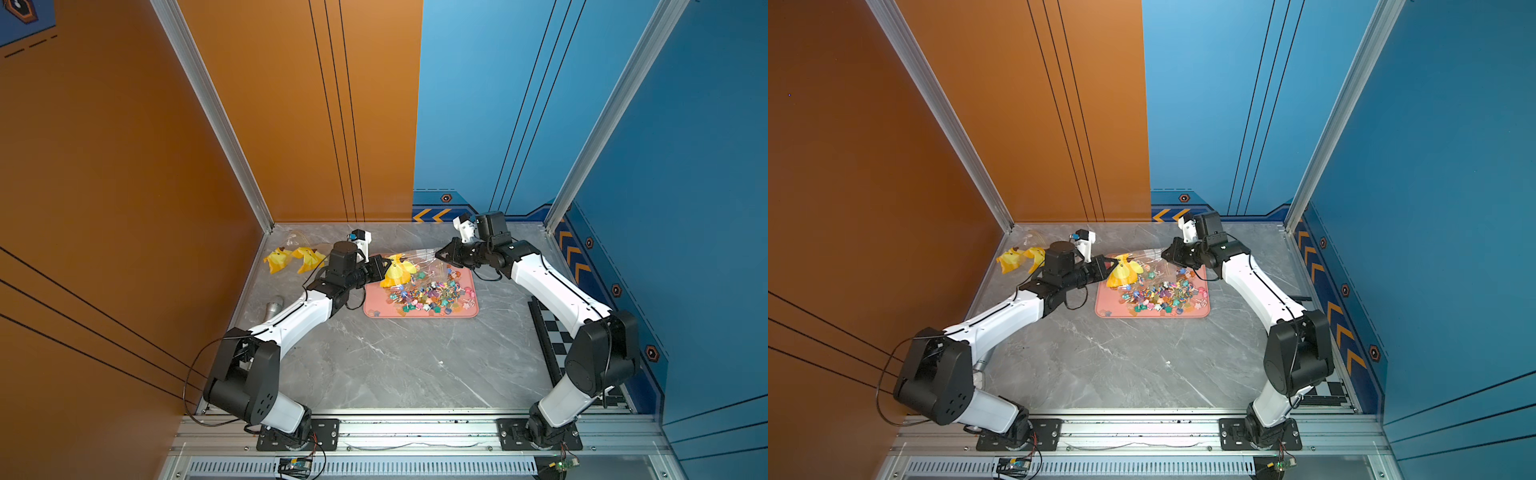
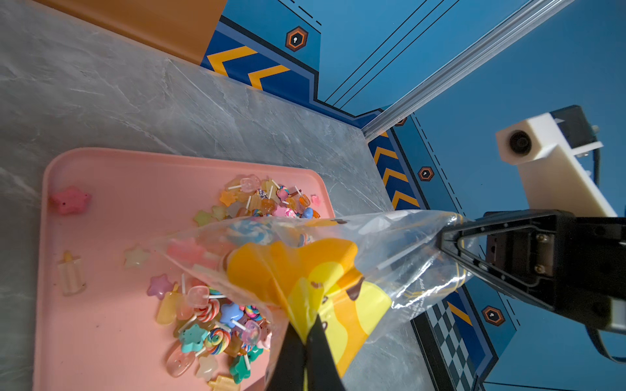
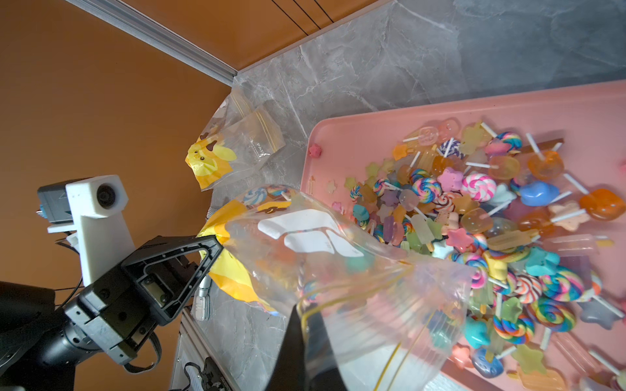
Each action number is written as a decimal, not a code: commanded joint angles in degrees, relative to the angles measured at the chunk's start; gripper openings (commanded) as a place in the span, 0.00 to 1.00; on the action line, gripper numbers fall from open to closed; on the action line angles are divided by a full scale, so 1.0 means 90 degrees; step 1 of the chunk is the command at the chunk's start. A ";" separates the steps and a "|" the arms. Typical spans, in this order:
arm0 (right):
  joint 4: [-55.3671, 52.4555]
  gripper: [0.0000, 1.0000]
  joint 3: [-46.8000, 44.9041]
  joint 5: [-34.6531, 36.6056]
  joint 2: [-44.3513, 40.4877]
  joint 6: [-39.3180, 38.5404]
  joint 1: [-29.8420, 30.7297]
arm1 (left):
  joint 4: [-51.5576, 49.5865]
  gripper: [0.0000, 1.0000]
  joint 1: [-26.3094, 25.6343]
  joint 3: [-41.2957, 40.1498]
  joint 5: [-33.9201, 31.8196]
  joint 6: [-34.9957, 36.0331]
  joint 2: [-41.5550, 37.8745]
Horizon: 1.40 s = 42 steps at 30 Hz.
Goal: Pour candies out of the ziploc bag
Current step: 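Pour the candies out of the ziploc bag onto the tray.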
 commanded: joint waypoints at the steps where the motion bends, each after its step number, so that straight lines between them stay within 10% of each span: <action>1: -0.0022 0.00 0.0279 -0.0001 0.0144 0.0050 -0.0070 | 0.0052 0.00 0.0218 0.0269 -0.0075 0.0043 0.0032; 42: -0.0022 0.00 0.0649 0.0026 0.0823 0.0138 0.0274 | -0.0669 0.00 0.0519 0.0564 -0.0637 0.0452 -0.0594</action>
